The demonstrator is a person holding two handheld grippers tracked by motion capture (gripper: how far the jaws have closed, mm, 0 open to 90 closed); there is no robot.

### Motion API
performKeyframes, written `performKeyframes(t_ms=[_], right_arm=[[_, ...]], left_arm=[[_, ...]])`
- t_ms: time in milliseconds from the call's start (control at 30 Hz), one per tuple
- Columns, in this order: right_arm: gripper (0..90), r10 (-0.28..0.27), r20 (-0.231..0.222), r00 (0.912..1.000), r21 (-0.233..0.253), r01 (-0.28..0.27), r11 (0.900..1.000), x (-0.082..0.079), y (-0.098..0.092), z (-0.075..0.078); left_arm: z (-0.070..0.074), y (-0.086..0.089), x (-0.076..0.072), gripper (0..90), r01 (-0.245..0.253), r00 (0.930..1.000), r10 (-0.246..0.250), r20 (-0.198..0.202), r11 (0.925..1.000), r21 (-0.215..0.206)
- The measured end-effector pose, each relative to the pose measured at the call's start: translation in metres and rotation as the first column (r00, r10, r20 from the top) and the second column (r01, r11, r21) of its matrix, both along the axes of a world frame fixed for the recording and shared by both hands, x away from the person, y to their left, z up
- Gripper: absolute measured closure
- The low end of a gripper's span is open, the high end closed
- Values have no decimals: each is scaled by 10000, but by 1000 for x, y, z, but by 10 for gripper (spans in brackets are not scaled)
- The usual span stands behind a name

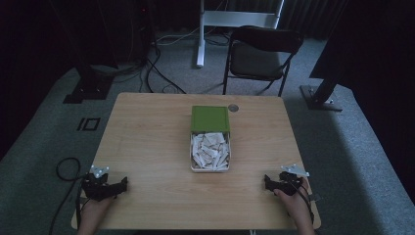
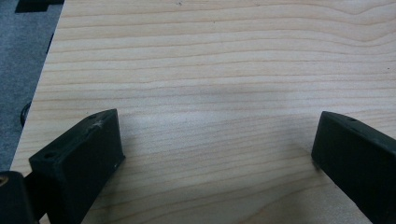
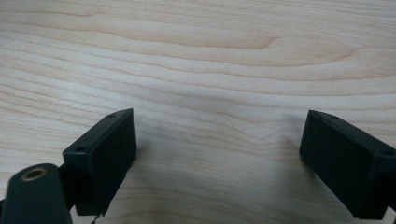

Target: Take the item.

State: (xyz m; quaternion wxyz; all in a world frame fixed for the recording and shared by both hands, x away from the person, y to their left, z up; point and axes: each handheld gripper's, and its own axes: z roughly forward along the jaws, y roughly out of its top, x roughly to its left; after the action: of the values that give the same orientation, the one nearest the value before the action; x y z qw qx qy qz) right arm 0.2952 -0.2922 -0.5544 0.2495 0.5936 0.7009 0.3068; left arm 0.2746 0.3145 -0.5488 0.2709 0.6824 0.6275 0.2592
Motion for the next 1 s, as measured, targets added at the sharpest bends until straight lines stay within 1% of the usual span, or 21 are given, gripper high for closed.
performKeyframes(t_ms=[1000], right_arm=[[108, 147, -2, 9999, -9, -147, 9999, 0, 0, 0]], left_arm=[[0, 0, -1, 27, 22, 10000, -22, -5, 10000, -14]])
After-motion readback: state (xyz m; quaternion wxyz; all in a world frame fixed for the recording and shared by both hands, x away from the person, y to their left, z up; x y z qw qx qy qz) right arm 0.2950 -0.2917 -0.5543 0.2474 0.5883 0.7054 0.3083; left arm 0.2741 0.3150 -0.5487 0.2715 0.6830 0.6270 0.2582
